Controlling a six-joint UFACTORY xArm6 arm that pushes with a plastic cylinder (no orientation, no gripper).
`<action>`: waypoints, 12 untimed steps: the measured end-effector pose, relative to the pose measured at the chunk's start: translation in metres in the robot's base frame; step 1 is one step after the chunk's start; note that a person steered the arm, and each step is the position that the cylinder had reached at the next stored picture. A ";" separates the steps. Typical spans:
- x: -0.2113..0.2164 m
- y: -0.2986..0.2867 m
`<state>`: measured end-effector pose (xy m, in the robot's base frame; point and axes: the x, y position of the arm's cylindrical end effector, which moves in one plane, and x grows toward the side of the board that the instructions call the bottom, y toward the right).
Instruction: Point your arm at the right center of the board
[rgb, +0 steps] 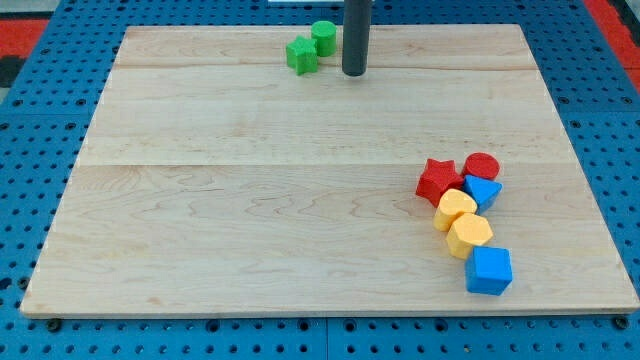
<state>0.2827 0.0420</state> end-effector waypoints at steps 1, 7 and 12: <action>0.000 -0.001; 0.051 0.104; 0.030 0.105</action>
<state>0.3129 0.1465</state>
